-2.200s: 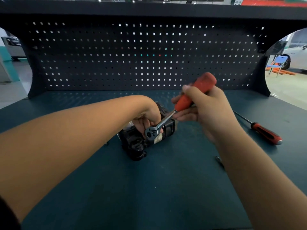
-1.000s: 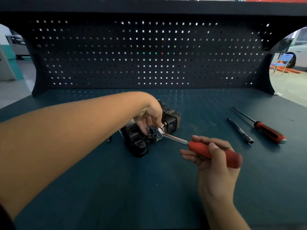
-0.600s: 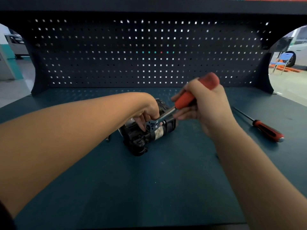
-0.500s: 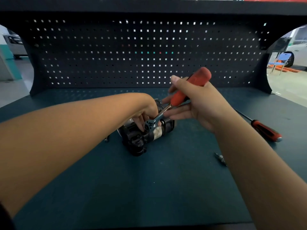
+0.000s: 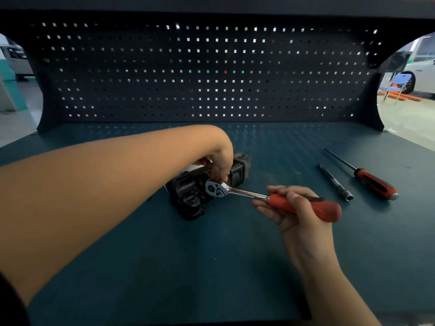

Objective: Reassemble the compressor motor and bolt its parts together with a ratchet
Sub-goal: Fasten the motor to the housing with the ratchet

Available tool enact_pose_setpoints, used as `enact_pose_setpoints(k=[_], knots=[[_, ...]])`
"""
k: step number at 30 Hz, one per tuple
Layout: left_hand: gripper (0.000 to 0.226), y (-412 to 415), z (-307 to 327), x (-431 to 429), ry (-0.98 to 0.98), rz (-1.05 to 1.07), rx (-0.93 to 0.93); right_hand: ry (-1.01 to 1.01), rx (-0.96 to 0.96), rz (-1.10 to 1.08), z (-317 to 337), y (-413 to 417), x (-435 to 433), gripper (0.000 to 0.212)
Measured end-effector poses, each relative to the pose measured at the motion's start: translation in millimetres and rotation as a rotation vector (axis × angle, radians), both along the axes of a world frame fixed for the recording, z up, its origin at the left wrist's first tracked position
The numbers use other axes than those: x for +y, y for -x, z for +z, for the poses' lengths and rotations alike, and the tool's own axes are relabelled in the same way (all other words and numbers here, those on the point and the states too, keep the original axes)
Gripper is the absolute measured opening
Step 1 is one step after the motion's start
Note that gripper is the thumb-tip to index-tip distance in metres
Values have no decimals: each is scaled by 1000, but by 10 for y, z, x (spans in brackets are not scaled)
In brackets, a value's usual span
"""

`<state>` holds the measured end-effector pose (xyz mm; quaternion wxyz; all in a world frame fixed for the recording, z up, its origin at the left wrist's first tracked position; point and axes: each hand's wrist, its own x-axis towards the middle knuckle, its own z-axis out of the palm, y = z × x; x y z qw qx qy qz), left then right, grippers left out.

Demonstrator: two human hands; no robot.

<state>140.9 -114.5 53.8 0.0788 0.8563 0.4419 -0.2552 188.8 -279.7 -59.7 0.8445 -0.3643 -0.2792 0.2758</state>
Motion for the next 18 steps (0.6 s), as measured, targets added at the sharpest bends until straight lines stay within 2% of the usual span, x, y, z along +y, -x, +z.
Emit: enact_pose_setpoints(k=[3,6,10,12,14,16,18], knots=[[35,-50,-5,-63,-37,-84,100,11,-38,-5,56,-8,0,47],[44,-31,-32,-54,-27,-58,124,60,-115,-2,239,-4,47,44],[33,-35,-91,-41,-73,-106,124,247,-396,11,718,14,276,7],[39,-22,-57,-35,-129,-186,96,331,-494,19,913,17,392,11],[41,10,-18,-42,-156,-221,106,336,-487,17,958,-5,420,17],[42,10,-19,-27,-163,-204,142,260,-406,14,837,-21,334,10],[40,-6,-55,1,-144,-171,158,173,-314,4,589,-30,204,25]])
